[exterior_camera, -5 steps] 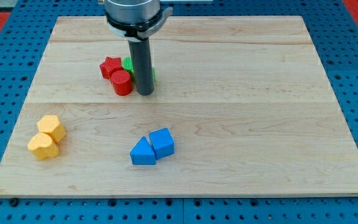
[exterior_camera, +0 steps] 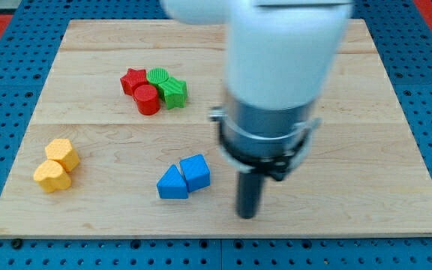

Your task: Push blue cube into green circle

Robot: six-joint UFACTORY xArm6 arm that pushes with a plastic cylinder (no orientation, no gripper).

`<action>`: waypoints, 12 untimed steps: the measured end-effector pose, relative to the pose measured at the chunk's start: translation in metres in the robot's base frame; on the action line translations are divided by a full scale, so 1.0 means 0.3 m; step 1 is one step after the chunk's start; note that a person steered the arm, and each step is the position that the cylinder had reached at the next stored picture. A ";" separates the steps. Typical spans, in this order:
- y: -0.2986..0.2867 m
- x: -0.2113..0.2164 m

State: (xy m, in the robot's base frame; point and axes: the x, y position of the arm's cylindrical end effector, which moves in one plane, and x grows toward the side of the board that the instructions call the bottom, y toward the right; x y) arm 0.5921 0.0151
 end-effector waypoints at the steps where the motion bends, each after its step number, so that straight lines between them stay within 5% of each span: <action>1: -0.141 -0.052; 5: -0.248 -0.448; 12: 0.275 -0.782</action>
State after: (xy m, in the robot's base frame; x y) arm 0.3576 0.0975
